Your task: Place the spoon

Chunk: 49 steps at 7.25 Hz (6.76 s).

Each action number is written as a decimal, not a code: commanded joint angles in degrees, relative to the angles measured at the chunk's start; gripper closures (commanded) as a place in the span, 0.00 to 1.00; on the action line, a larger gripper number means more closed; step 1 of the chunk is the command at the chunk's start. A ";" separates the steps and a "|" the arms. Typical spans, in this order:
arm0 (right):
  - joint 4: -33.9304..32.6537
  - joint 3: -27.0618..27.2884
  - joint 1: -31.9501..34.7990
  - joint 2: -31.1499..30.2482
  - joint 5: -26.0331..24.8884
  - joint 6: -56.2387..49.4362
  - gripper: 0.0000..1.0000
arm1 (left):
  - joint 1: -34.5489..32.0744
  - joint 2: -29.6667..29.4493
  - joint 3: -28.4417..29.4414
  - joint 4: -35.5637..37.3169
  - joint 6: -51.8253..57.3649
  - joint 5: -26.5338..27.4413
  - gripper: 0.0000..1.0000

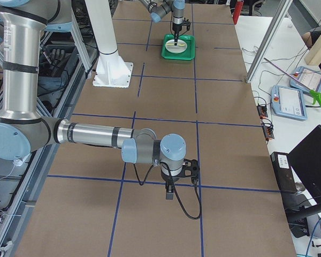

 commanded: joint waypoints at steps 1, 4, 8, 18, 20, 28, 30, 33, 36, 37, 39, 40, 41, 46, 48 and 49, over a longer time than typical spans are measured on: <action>0.07 0.00 0.00 0.00 0.00 0.00 0.00 | -0.44 -2.06 -2.07 4.69 -0.36 -0.15 0.96; -0.01 0.00 0.00 0.00 0.00 0.00 0.00 | 1.66 -8.31 3.63 3.99 -6.07 -0.24 0.96; -0.01 0.00 0.00 0.00 0.00 0.00 0.00 | 1.85 -8.93 11.02 -4.26 -6.25 -0.24 0.96; -0.01 0.00 0.00 0.00 0.00 0.00 0.00 | 0.90 -8.23 6.30 -2.71 -5.90 -0.24 0.00; -0.01 0.00 0.00 0.00 0.00 0.00 0.00 | -2.70 -8.23 -2.80 7.88 -4.07 -0.33 0.00; -0.01 0.00 0.00 0.00 0.00 -0.09 0.00 | -36.16 -2.70 -2.46 17.53 49.21 -0.50 0.00; -0.01 0.00 0.00 0.00 0.00 -0.09 0.00 | -43.82 4.57 2.47 17.00 57.51 -8.55 0.00; -0.01 0.00 0.00 0.00 0.00 0.00 0.00 | -50.36 14.94 10.49 11.55 63.89 -16.94 0.00; -0.01 0.00 0.00 0.00 0.00 0.00 0.00 | -50.36 18.47 11.91 11.54 63.88 -16.85 0.00; -0.01 0.00 0.00 0.00 0.00 0.00 0.00 | -50.36 18.49 12.17 11.54 63.80 -16.85 0.00; -0.01 0.00 0.00 0.00 0.00 0.00 0.00 | -50.36 18.49 12.52 11.63 63.71 -16.77 0.00; -0.01 0.00 0.00 0.00 0.00 0.00 0.00 | -50.27 18.49 12.96 11.63 63.80 -16.68 0.00; -0.01 0.00 0.00 0.00 0.00 0.00 0.00 | -50.27 18.49 12.96 11.63 63.80 -16.59 0.00; -0.01 0.00 0.00 0.00 0.00 0.00 0.00 | -50.27 18.40 12.79 11.63 63.53 -16.59 0.00; -0.01 0.00 0.00 0.00 0.00 0.00 0.00 | -50.27 18.32 12.79 11.63 63.62 -16.59 0.00; -0.01 0.00 0.00 0.00 0.00 0.00 0.00 | -50.27 18.32 12.52 11.63 63.71 -16.59 0.00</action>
